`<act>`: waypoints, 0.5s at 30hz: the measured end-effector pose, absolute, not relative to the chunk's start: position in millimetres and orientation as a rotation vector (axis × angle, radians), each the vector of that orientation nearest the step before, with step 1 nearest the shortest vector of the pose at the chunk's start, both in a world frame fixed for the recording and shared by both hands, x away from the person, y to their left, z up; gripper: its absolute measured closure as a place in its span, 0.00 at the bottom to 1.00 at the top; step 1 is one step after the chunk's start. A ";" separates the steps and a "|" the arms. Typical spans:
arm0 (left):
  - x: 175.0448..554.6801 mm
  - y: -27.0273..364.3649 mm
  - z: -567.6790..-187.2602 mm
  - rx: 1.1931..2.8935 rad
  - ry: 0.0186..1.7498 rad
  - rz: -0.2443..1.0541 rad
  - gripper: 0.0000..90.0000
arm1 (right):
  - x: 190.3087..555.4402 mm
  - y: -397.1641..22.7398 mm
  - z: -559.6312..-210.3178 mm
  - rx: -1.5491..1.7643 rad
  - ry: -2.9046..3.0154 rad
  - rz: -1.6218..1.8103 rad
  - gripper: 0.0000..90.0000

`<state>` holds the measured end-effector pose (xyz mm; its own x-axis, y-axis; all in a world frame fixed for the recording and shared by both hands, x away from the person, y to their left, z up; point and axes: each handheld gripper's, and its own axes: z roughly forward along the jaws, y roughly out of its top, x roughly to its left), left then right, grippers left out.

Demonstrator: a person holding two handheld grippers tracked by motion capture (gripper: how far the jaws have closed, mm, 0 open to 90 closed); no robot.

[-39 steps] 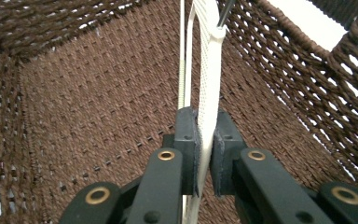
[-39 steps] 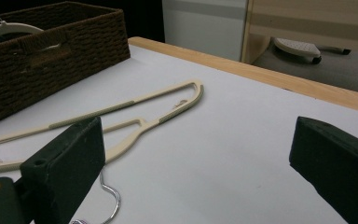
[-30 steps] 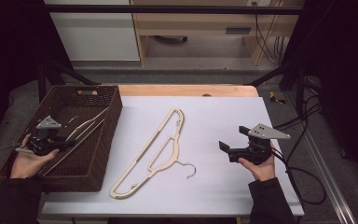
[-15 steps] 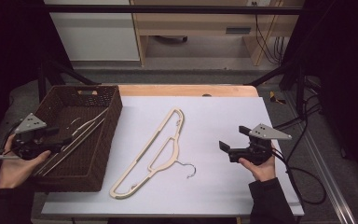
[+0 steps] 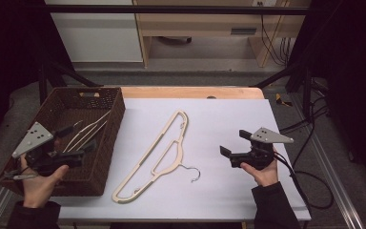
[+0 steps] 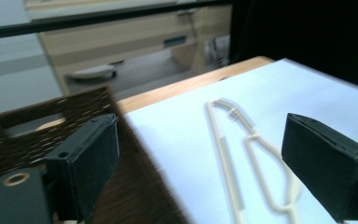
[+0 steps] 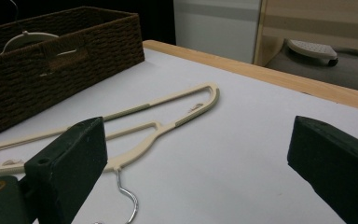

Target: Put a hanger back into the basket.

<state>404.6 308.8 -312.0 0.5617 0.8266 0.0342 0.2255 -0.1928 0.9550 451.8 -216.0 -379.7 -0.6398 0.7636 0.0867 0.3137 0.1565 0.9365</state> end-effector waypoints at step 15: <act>405.3 235.4 -367.0 1.749 0.806 0.564 0.11 | 455.0 -182.4 -395.6 1.018 2.144 1.511 0.09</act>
